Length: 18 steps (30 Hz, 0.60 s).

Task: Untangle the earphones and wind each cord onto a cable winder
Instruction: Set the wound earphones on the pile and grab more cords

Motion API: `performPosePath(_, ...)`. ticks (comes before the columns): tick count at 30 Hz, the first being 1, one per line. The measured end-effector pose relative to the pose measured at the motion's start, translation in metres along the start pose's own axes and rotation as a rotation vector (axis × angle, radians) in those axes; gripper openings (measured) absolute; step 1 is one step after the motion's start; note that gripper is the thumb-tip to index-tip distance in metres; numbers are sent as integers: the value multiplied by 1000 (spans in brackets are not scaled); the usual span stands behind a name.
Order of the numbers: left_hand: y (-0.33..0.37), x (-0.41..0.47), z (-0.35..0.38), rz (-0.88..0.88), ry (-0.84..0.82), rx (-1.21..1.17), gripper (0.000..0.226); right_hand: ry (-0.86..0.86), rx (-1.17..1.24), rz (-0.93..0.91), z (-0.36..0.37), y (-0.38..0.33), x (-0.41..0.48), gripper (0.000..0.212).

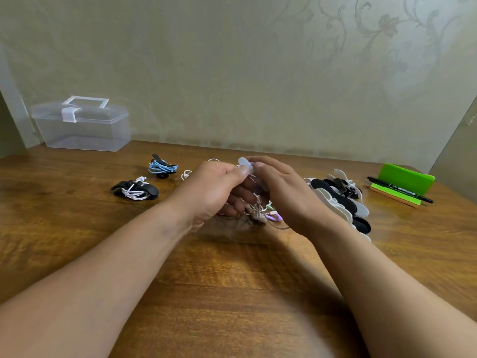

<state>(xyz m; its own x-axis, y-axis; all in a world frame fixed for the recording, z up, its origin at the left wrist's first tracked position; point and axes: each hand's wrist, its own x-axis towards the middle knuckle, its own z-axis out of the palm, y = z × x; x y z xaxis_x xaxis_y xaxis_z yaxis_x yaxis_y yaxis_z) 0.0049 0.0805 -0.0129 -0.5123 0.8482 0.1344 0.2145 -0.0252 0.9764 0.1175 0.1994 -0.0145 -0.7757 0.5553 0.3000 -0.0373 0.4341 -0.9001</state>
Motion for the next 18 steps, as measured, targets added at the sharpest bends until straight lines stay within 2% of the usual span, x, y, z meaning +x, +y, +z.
performPosePath(2,-3,1,-3,17,9,32,38,-38,34,12,-1,1,-1,31)
performPosePath(6,-8,5,-7,156,118,35,42,2,231,35,1,1,2,25)
performPosePath(9,-9,5,-5,220,201,10,52,-8,348,32,4,0,5,27)
performPosePath(12,-11,6,-6,268,214,-17,45,-14,413,44,7,-1,5,30)
performPosePath(15,-11,8,-10,314,218,188,29,25,372,36,6,-1,5,27)
performPosePath(18,-12,4,-11,398,298,420,19,69,248,6,3,-5,2,23)
